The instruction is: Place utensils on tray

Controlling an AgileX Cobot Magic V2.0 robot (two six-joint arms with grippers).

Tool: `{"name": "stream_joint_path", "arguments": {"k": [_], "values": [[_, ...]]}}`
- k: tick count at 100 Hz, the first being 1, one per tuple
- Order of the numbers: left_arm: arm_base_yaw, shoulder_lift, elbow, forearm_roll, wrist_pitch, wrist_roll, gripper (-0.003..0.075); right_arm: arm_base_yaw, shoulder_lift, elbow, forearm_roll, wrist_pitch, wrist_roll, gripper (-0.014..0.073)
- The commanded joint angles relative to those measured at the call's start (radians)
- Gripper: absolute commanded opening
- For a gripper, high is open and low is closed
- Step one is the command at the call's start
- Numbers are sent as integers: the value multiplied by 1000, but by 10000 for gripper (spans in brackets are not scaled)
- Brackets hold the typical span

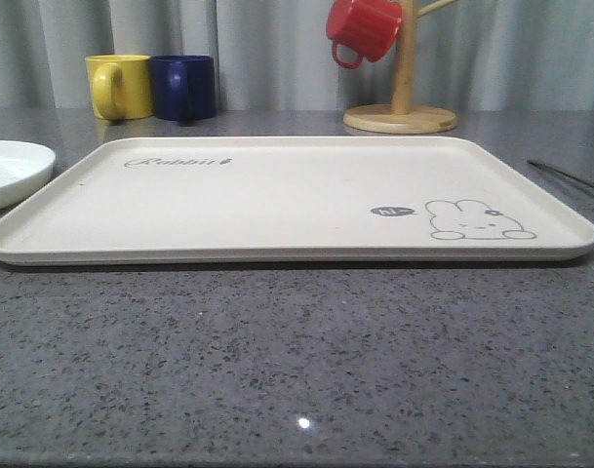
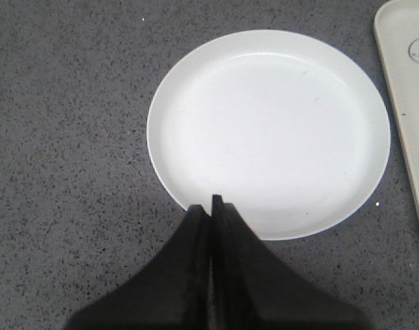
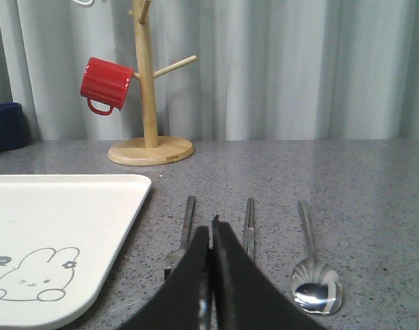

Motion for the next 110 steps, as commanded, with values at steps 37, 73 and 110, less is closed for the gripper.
{"name": "stream_joint_path", "arguments": {"k": [37, 73, 110], "values": [[1, -5, -35, 11, -5, 2, 522, -8, -21, -19, -8, -85, -5, -69], [1, 128, -160, -11, -51, -10, 524, -8, -21, -19, -8, -85, -5, -69], [65, 414, -372, -59, -16, 6, 524, -8, -21, -19, -8, -85, -5, -69]]}}
